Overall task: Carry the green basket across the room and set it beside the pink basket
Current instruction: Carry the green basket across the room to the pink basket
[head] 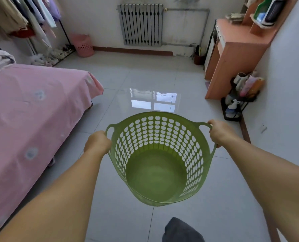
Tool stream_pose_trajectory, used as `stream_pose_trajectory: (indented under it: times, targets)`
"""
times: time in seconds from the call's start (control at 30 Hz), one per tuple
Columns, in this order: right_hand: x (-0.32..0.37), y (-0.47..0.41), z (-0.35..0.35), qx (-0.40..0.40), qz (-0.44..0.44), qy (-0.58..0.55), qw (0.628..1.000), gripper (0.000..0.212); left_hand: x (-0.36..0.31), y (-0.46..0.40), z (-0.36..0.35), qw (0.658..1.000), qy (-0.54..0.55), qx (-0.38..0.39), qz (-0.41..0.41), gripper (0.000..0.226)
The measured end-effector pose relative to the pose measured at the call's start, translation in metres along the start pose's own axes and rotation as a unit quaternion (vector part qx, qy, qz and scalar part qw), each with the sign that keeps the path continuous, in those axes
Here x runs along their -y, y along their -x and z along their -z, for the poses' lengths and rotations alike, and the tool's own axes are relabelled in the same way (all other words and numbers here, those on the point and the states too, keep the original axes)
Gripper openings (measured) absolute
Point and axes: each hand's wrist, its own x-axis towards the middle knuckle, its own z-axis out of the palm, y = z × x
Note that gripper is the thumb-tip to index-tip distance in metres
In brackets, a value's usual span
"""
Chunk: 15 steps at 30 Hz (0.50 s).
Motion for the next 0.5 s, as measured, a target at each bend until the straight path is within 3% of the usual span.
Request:
stream_pose_trajectory:
  times: [0.33,0.5]
  targets:
    - [0.154,-0.269,0.02,0.009,0.031,-0.034,0.999,0.047,-0.101,-0.264,0.036,0.999,0.034,-0.031,0.02,0.027]
    - [0.256,-0.388,0.035,-0.007,0.061,-0.011,0.998,0.042,-0.144,-0.39,0.065,0.998,0.041,-0.043,0.035,0.017]
